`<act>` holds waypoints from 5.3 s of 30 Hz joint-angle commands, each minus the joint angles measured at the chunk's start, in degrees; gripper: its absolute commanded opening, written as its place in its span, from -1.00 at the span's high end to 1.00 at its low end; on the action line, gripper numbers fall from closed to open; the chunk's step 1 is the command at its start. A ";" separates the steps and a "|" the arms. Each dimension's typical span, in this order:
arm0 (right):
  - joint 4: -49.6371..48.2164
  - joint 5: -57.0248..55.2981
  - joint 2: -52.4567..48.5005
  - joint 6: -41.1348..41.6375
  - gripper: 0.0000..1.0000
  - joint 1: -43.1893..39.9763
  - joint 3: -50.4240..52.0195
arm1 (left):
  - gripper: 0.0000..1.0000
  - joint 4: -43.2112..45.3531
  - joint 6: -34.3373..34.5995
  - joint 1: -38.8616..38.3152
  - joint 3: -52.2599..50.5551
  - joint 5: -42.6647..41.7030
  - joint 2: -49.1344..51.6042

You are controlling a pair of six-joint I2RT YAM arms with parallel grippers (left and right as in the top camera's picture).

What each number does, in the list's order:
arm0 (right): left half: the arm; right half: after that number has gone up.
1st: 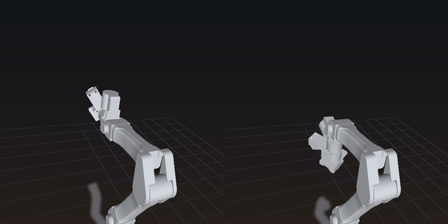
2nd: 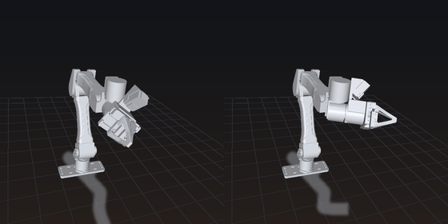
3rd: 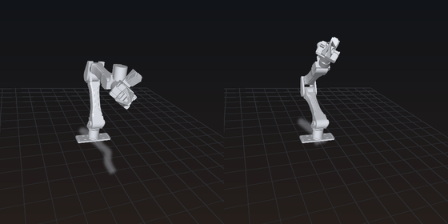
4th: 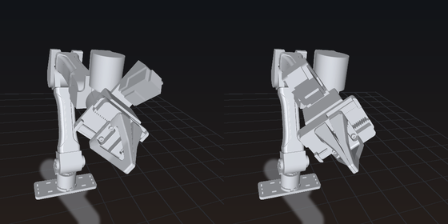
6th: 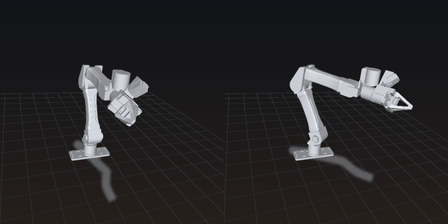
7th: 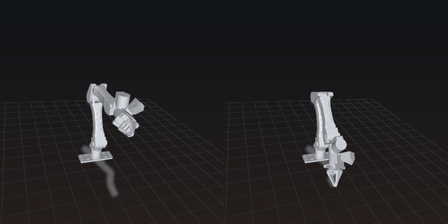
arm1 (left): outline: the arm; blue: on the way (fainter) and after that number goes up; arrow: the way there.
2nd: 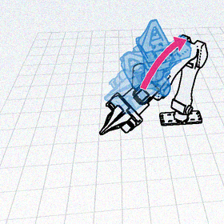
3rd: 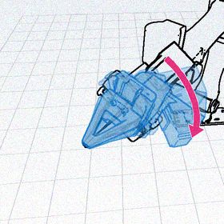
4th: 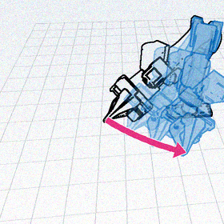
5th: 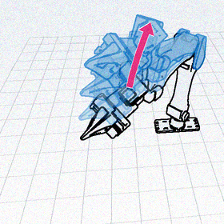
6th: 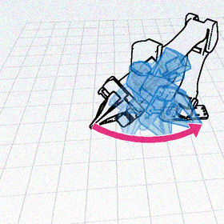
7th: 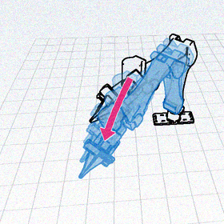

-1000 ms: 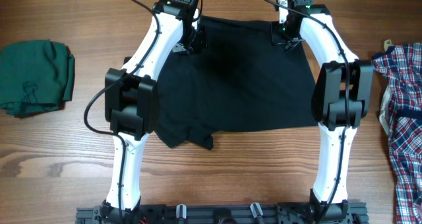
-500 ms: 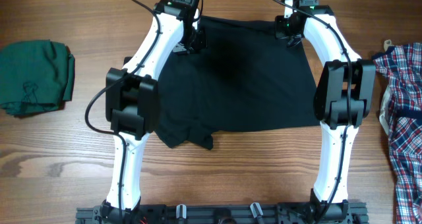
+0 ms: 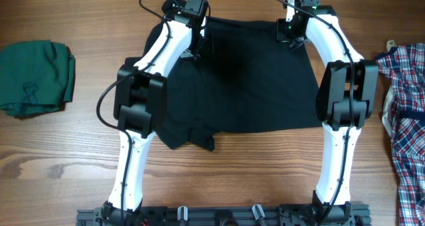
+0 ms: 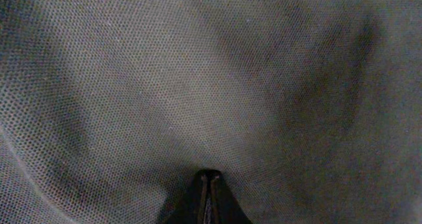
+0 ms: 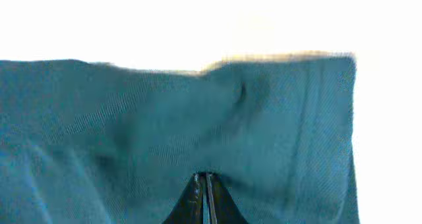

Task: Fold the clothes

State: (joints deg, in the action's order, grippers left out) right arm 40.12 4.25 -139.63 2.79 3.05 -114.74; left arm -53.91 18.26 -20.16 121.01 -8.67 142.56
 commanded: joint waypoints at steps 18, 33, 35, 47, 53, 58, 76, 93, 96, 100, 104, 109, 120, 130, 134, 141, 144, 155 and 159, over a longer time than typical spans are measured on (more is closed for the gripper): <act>1.05 -1.68 3.63 5.35 0.91 -0.07 0.11 | 0.92 -0.98 0.22 -0.63 -1.14 0.39 1.70; 1.05 -1.49 -3.56 10.69 0.91 -0.07 0.11 | 0.92 -1.40 0.22 -0.63 -1.14 0.39 1.70; 0.87 -1.46 -4.63 10.71 0.91 -0.07 0.11 | 0.92 -1.40 0.22 -0.63 -1.14 0.37 1.70; -3.21 -1.73 -5.27 10.27 0.91 -0.07 0.11 | 0.92 -1.49 0.20 -0.63 -1.14 0.39 1.70; -8.04 -3.41 -5.29 10.01 0.91 -0.09 0.11 | 0.92 -2.58 0.20 -0.68 -1.14 0.39 1.70; -16.31 -3.43 -5.27 10.01 0.91 -0.09 0.11 | 0.92 -2.43 0.20 -0.68 -1.14 0.44 1.70; -15.34 -6.05 2.21 7.87 0.40 -2.16 0.09 | 0.89 -1.60 0.17 -0.68 -1.14 2.32 1.70; -8.79 10.78 2.19 3.39 0.31 -6.60 0.09 | 0.80 -1.62 0.20 -0.74 -1.14 2.32 1.70; -9.60 10.67 2.16 3.19 0.33 -6.45 0.11 | 0.80 -1.64 0.20 -0.74 -1.14 2.32 1.70; -9.90 9.07 1.77 3.19 0.44 -6.01 0.11 | 0.80 -1.62 0.20 -0.74 -1.14 2.32 1.70; -11.65 9.14 0.33 3.39 0.45 -5.62 0.11 | 0.74 -1.79 0.20 -0.72 -1.14 2.32 1.70; -12.02 9.01 -1.01 3.41 0.45 -5.49 0.11 | 0.73 -2.08 0.20 -0.72 -1.14 2.32 1.70; -11.91 5.90 -1.55 3.41 0.38 -5.46 0.11 | 0.73 -2.05 0.20 -0.72 -1.14 2.29 1.70; -10.88 6.05 -1.60 3.82 0.37 -4.98 0.11 | 0.73 -2.03 0.20 -0.72 -1.14 2.32 1.70; -11.45 5.64 -1.60 3.82 0.38 -4.50 0.11 | 0.74 -2.05 0.20 -0.72 -1.14 2.32 1.70; -11.67 2.58 -1.64 3.78 0.37 -4.50 0.11 | 0.74 -2.01 0.20 -0.72 -1.14 2.32 1.70; -12.00 2.60 -1.79 3.89 0.37 -4.50 0.11 | 0.74 -2.01 0.20 -0.72 -1.14 2.32 1.70; -12.66 3.26 -3.80 5.33 0.50 -4.20 0.11 | 0.74 -1.77 0.20 -0.72 -1.14 2.32 1.70; -14.36 3.69 -3.61 6.10 0.91 -4.09 0.04 | 0.73 -1.84 0.17 -0.72 -1.14 2.32 1.70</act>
State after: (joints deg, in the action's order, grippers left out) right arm 26.59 7.66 -142.52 7.79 -1.54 -114.72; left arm -55.24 18.37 -20.80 121.01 -8.01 142.56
